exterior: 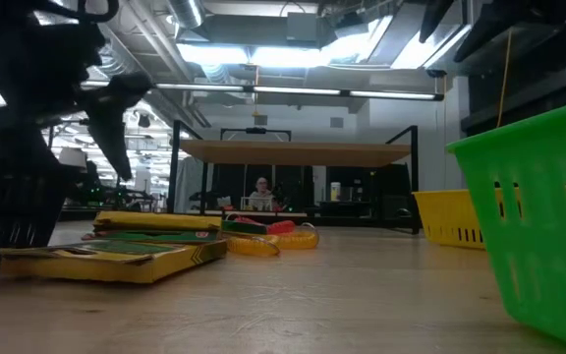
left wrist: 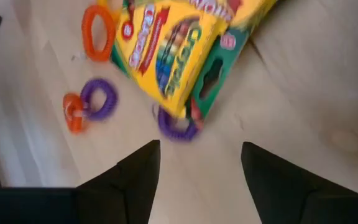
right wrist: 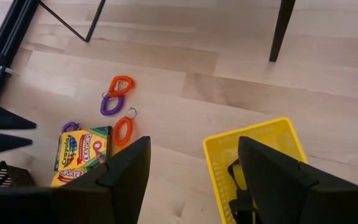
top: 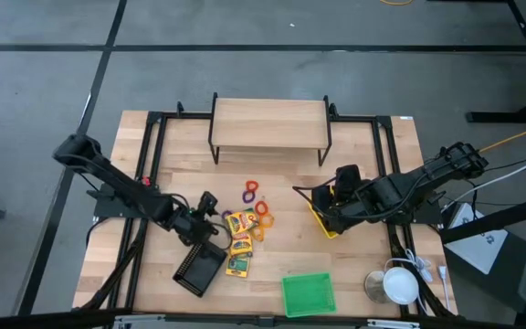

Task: Pick & Place Office Desk Supplies
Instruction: Put the yellow crayon box into the black basket

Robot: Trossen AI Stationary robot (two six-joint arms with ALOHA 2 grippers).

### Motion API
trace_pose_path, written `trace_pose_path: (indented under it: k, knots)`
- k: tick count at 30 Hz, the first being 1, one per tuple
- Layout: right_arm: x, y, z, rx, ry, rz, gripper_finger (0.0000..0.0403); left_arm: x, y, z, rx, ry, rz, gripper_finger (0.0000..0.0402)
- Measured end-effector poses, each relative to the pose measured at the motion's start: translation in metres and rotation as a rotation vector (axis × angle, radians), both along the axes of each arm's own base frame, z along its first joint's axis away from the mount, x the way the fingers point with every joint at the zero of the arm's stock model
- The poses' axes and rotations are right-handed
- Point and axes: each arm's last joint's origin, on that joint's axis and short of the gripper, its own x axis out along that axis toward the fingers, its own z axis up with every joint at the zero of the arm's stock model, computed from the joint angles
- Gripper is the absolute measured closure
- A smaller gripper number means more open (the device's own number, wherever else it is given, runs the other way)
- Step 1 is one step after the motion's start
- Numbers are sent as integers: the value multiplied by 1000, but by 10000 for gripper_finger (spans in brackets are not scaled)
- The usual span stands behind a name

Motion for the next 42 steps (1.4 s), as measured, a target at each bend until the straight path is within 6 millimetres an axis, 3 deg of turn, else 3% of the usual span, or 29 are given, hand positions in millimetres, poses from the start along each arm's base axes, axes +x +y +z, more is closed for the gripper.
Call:
trace_pose_path:
  k: [5,8,11,18,21,26,35,42]
  knots:
    - [0,0,0,2,6,4,158,-10,10,26,-89,-21,27,178]
    - [0,0,0,-6,2,2,158,-19,16,29,-31,17,-10,182]
    - [0,0,0,-8,1,2,158,-28,21,19,39,73,-68,186]
    - [0,0,0,1,-13,-20,158,-39,24,-24,220,97,-216,187]
    - [0,0,0,1,-13,-20,158,-34,22,-24,264,44,-232,188]
    - [1,-2,0,-17,-31,-38,158,-21,13,-23,192,-57,-304,189]
    - [3,-2,2,-36,-75,-59,158,-6,6,-47,292,-9,-395,206]
    - [3,-2,2,-36,-75,-61,158,6,1,-41,319,-142,-415,208]
